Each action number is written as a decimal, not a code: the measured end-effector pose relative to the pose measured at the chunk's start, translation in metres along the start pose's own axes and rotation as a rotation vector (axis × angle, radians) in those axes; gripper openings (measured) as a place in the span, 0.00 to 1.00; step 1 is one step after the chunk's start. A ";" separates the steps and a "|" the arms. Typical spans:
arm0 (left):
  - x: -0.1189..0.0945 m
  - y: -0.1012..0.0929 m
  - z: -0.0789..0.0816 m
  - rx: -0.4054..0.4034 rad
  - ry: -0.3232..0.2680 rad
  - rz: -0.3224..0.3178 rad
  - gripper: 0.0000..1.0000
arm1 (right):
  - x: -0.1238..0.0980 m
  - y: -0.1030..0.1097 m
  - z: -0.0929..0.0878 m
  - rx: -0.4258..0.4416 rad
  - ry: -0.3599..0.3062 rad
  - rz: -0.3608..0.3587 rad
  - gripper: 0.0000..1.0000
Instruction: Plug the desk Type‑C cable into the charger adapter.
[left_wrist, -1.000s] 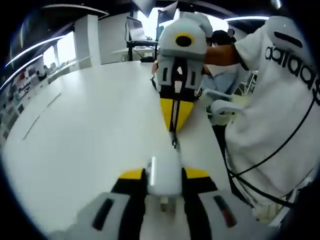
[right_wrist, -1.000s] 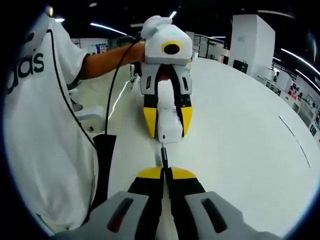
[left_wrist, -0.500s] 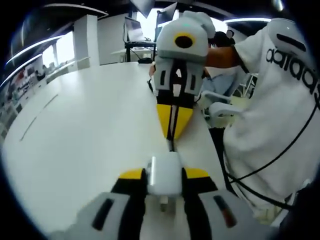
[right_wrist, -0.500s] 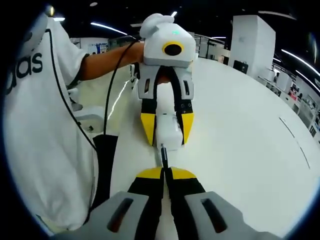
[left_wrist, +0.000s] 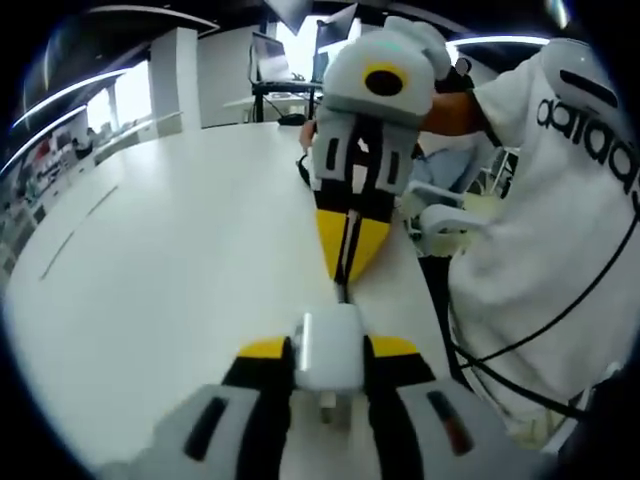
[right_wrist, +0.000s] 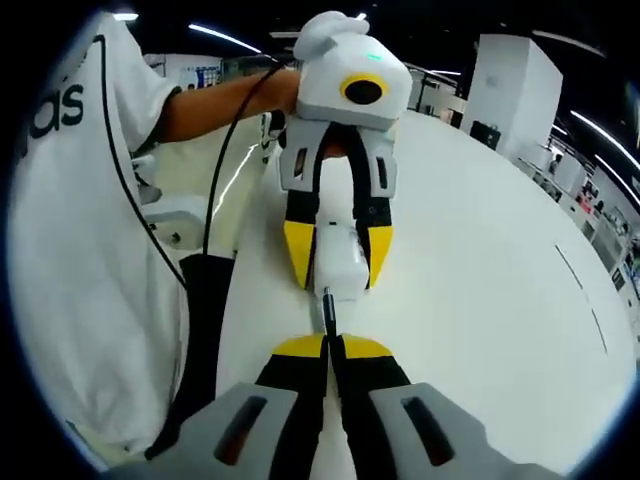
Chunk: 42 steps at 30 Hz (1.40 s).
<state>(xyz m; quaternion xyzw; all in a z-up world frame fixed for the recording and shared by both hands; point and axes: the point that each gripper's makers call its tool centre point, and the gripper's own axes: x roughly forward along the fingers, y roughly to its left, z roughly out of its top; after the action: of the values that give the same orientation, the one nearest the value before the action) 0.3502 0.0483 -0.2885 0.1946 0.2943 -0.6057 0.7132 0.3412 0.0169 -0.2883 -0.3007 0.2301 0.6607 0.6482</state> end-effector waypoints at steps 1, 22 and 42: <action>0.000 0.000 0.000 -0.001 0.001 0.000 0.27 | 0.000 0.000 0.000 0.000 0.002 -0.001 0.02; 0.004 0.000 0.004 -0.036 0.022 0.029 0.28 | 0.000 0.004 0.003 0.047 0.061 -0.012 0.02; -0.010 0.001 -0.001 -0.016 -0.013 0.003 0.28 | 0.005 0.003 0.003 0.063 -0.166 0.062 0.06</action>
<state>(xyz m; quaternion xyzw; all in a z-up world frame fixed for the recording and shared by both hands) 0.3500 0.0566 -0.2831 0.1854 0.2943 -0.6033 0.7177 0.3376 0.0225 -0.2894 -0.2172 0.2055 0.6956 0.6533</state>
